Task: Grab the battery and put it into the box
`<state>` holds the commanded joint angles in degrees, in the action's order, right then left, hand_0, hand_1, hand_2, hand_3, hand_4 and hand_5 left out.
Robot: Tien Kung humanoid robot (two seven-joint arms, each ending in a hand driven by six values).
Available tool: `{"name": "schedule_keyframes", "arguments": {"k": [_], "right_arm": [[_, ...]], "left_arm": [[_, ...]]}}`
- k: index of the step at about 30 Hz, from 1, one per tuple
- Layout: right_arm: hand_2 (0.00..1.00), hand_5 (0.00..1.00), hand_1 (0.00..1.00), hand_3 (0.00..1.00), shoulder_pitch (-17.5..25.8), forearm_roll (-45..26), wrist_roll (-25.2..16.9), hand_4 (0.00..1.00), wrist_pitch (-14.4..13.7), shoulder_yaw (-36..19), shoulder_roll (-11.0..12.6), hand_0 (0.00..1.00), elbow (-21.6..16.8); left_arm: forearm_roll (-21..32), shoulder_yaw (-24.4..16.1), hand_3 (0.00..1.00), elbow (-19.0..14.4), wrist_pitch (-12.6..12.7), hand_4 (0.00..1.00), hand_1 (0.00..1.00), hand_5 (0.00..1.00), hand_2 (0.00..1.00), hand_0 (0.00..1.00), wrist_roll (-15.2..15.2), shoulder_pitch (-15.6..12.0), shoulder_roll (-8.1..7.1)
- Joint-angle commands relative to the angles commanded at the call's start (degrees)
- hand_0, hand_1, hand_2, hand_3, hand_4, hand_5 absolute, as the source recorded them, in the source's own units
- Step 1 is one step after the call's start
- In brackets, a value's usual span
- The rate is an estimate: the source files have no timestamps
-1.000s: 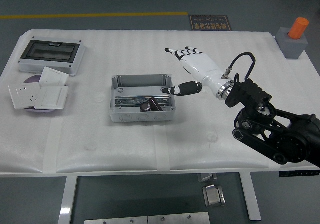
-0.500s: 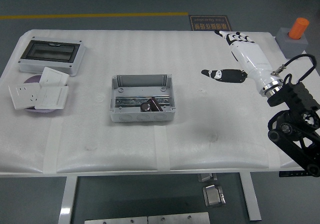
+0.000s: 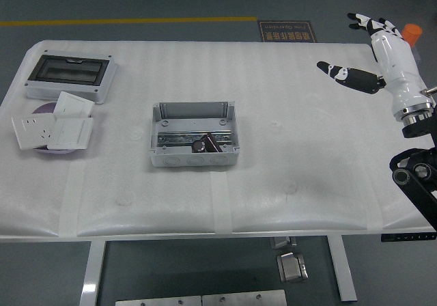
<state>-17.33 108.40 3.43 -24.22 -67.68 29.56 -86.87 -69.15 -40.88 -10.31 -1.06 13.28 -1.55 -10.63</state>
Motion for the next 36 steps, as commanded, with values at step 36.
{"name": "schedule_keyframes", "arguments": {"k": [36], "right_arm": [[0.724, 0.472, 0.766, 0.819, 0.47, -0.27, 1.56, 0.827, -0.10, -0.69, -0.83, 0.869, 4.12]], "left_arm": [[2.22, 0.83, 0.614, 0.00, -0.03, 0.565, 0.644, 0.516, 0.509, 0.624, 0.07, -0.73, -0.94]]}}
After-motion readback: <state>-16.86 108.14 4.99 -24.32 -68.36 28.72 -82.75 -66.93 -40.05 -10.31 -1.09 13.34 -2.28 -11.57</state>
